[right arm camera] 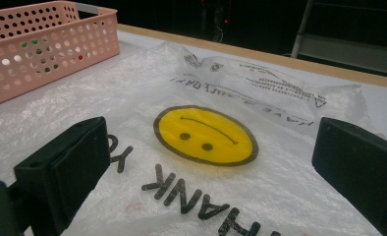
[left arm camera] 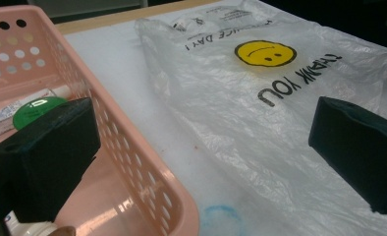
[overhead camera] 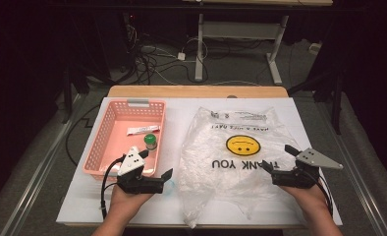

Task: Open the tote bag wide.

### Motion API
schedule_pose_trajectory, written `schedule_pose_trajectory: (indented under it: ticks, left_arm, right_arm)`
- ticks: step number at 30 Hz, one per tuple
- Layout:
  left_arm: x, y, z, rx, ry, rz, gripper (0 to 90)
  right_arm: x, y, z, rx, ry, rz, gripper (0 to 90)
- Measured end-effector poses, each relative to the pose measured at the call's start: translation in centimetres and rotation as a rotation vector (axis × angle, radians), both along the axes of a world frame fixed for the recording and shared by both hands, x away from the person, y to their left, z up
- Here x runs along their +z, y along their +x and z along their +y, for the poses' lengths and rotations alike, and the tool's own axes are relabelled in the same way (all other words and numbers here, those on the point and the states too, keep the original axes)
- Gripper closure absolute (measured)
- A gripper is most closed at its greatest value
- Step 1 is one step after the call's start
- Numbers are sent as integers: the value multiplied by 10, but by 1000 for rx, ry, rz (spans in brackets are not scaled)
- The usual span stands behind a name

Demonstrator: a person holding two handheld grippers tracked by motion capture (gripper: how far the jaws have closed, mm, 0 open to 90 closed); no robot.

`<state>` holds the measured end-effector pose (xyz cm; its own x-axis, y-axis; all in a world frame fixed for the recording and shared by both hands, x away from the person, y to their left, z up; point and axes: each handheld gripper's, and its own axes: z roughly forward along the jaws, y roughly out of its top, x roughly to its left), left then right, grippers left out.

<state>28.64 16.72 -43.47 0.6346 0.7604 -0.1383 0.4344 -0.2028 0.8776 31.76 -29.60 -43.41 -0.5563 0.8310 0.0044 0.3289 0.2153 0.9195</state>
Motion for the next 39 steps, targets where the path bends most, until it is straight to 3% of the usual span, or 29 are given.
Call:
schedule_pose_trajectory:
  ticks: [15,22,23,25,30,32,34,36,39]
  left_arm:
    - [2,0,0,-9,11,14,0]
    - [1,0,1,-9,36,27,0]
    - [1,0,1,-4,38,31,0]
    - [1,2,1,4,43,50,0]
    - [3,2,1,4,55,26,0]
    - [3,2,2,4,47,27,0]
    - [5,2,3,-16,31,68,0]
    - [6,1,4,-22,23,70,0]
    - [6,1,5,-15,27,74,0]
  right_arm:
    - [1,0,-9,-24,-4,16,15]
    - [1,2,-38,-124,-22,47,44]
    - [-1,4,-48,-158,-20,66,64]
    - [-2,5,-53,-172,-19,73,75]
    - [-13,11,-79,-253,-28,144,157]
    - [-15,12,-83,-265,-31,156,163]
    - [-20,15,-91,-284,-9,190,203]
    - [-26,17,-98,-294,2,238,251]
    - [-28,17,-101,-305,0,254,273]
